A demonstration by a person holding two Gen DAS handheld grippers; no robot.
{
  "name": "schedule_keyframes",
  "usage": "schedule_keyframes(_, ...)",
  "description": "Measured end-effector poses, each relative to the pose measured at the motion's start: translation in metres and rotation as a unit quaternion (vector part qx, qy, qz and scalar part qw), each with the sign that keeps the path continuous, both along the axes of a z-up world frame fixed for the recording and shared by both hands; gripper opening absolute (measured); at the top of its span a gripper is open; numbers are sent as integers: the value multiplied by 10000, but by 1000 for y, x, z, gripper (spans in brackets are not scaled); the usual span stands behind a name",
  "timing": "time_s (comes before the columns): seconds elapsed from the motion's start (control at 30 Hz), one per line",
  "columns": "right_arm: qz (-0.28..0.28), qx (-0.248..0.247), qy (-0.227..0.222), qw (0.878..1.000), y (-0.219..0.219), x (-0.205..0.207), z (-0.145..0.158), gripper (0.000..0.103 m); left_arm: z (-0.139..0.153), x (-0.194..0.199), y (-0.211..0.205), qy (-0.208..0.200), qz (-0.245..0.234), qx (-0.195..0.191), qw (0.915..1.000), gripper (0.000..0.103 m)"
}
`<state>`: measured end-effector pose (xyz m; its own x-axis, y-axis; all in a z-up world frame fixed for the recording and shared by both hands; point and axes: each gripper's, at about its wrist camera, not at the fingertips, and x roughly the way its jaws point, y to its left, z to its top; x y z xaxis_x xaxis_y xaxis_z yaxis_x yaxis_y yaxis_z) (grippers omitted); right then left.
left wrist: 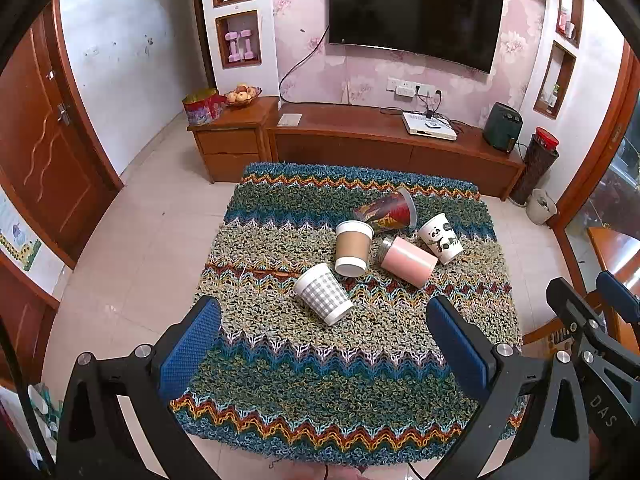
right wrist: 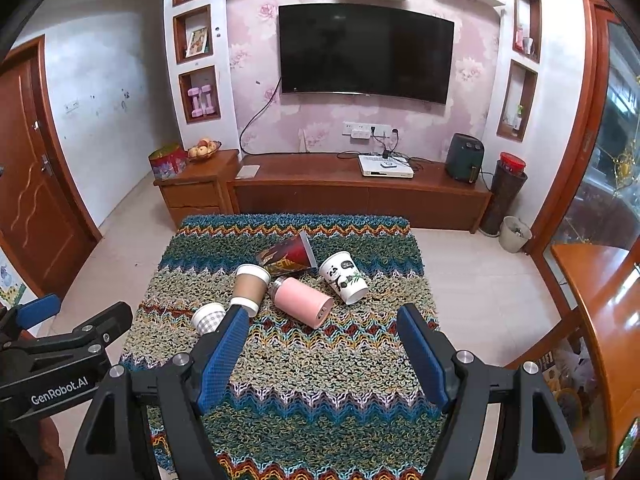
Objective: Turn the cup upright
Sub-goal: 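Move the left tool toward the gray checkered paper cup lying on its side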
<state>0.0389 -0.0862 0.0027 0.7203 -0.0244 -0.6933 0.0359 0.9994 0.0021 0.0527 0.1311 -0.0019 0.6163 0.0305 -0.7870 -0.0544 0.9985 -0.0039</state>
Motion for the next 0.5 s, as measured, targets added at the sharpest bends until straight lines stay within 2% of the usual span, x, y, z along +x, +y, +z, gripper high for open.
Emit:
schedule_keyframes(0.33,9,-50,-67,10000,-1,16,1,77,3,17,4,-11,37,-32,10000,102)
schedule_keyframes(0.5,46,-104,-40,9999,0,29,-4,77,1,29,23,-81,243,-135,9996,102)
